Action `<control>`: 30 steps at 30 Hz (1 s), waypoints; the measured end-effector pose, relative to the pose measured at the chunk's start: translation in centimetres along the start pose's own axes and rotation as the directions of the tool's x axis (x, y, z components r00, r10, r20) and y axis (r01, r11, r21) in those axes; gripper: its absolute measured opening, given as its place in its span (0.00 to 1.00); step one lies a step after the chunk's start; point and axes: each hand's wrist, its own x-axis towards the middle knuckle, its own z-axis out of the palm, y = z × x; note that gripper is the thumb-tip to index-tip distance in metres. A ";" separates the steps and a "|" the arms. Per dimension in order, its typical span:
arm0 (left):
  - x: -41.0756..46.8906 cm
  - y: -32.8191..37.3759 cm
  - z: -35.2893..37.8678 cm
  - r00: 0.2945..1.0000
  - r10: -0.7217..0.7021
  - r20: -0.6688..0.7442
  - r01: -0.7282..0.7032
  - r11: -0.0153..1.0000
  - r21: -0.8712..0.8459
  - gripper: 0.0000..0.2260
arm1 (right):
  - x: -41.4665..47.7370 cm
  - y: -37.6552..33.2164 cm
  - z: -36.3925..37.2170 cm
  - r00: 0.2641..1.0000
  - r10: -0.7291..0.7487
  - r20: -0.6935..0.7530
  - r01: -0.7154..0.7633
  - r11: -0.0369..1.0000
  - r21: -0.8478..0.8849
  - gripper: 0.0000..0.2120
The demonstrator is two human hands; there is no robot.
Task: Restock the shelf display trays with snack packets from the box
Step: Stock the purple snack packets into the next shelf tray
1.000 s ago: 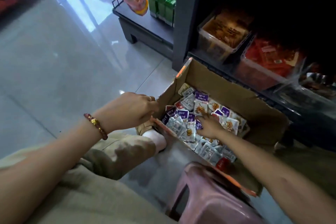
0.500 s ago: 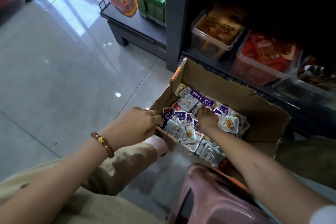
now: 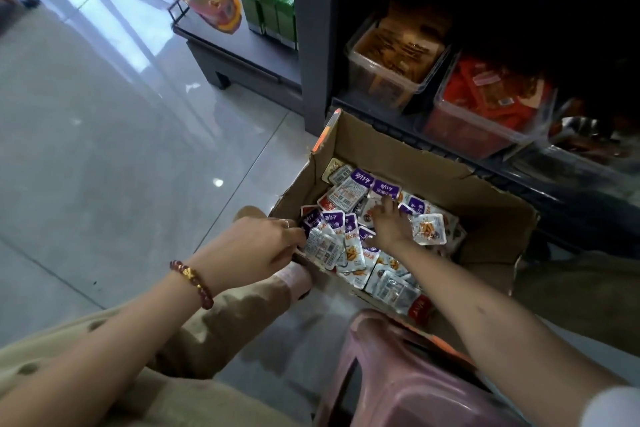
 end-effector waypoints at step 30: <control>2.2 5.9 -0.3 0.854 -0.281 0.438 0.430 -0.093 -0.898 0.11 | -11.2 -0.6 -10.9 0.927 -0.370 -0.057 0.067 0.015 0.998 0.11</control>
